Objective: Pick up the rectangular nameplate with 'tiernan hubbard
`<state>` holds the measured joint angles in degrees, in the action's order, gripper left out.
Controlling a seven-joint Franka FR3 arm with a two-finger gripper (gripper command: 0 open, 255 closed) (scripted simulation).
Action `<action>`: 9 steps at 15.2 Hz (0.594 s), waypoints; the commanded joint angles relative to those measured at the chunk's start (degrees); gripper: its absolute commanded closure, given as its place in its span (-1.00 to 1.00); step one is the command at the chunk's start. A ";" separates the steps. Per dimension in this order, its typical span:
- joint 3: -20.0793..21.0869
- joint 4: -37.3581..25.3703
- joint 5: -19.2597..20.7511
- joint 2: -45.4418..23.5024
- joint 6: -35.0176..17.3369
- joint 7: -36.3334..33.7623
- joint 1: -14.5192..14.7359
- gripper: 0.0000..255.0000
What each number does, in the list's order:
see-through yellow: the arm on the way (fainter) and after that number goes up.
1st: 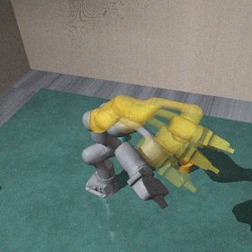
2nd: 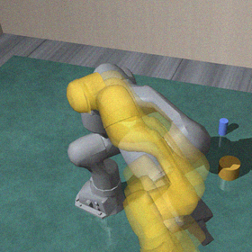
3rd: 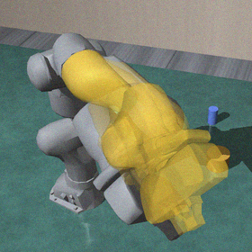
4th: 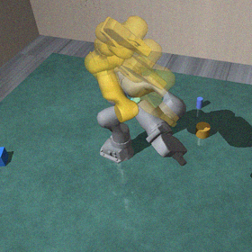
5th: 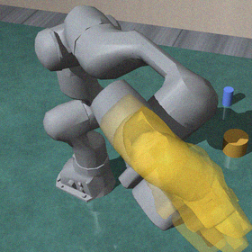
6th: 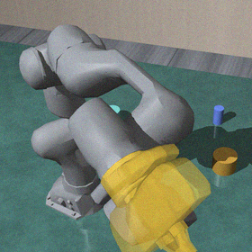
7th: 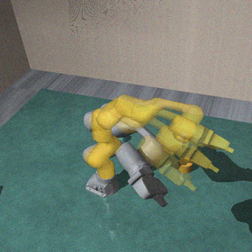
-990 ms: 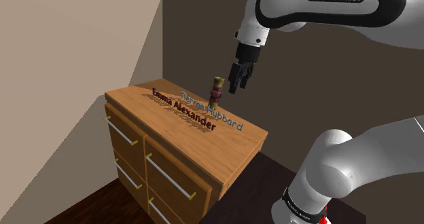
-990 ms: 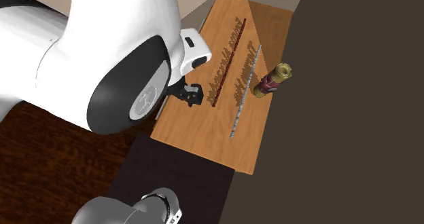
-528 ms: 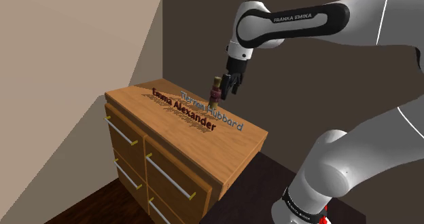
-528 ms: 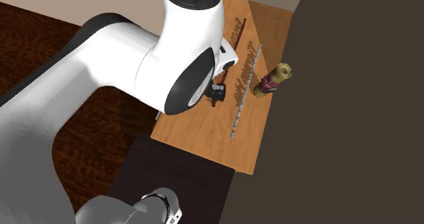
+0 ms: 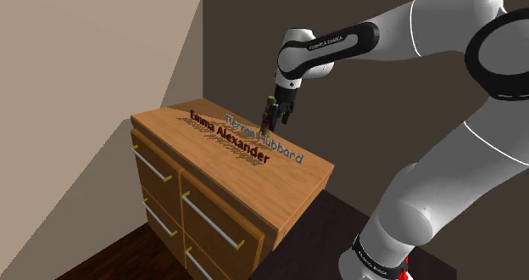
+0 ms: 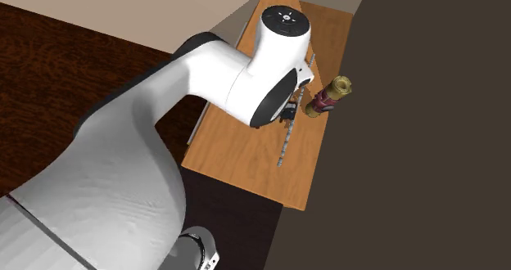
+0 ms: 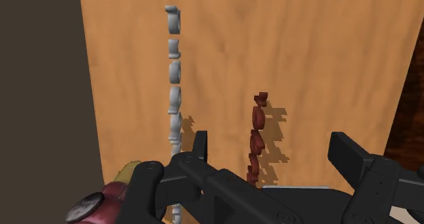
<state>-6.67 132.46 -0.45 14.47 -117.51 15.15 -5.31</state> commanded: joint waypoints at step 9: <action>-3.46 -9.68 -1.34 -20.23 -10.36 5.35 -2.65 -1.00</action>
<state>-9.96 124.03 -1.56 -3.68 -127.02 20.15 -7.75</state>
